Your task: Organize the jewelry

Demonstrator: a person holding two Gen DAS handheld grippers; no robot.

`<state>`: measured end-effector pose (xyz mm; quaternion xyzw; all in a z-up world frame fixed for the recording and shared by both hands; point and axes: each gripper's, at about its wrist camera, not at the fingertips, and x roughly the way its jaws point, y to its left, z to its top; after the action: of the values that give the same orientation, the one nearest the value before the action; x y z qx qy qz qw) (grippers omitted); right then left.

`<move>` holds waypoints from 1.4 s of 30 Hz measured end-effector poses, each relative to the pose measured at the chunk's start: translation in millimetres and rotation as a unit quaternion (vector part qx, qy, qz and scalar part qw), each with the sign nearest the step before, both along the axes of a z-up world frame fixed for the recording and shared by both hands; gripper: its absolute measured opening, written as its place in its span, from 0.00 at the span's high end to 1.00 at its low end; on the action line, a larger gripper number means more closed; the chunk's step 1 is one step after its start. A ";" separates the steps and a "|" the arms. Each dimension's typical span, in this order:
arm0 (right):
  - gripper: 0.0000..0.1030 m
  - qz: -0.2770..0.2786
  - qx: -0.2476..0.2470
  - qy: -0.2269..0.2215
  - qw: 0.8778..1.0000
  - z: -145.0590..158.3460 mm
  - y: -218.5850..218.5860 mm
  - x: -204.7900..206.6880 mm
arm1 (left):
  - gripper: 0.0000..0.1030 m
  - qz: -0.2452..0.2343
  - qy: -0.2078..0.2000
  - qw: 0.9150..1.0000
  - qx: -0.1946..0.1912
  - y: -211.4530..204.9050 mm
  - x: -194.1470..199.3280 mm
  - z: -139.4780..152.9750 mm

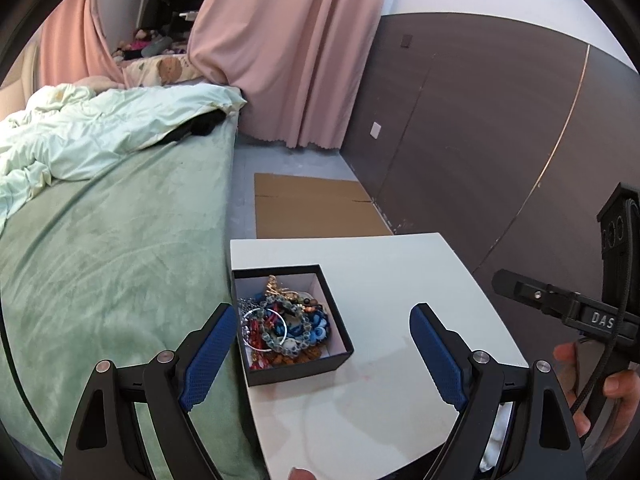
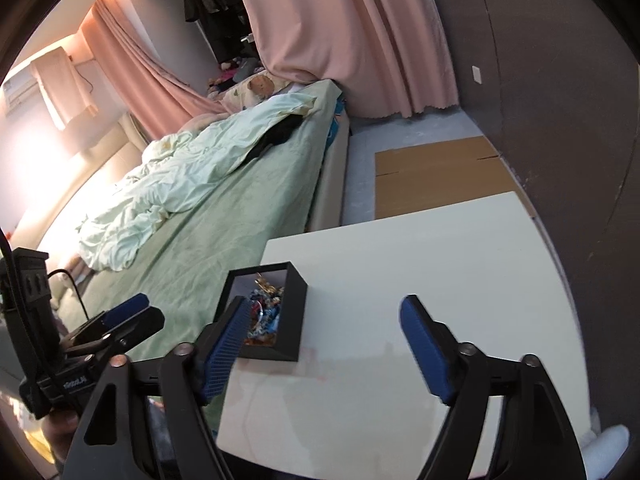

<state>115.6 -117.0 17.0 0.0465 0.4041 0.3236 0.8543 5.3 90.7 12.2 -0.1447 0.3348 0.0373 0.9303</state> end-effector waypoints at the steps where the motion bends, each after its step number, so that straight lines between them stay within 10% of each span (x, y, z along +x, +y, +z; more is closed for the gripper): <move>1: 0.11 -0.005 -0.002 -0.006 1.000 1.8 -1.2 -3.1 | 0.14 -0.002 -0.003 1.000 -0.001 -1.6 -2.0 0.9; 42: 0.09 -0.083 -0.085 0.001 0.993 -19.7 -21.5 -51.3 | 0.04 0.004 -0.047 0.998 0.037 -26.0 -26.5 3.3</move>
<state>64.3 -138.5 -2.7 0.0079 0.4257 0.2161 0.8787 -21.2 64.8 15.5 -0.1128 0.2884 0.0469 0.9497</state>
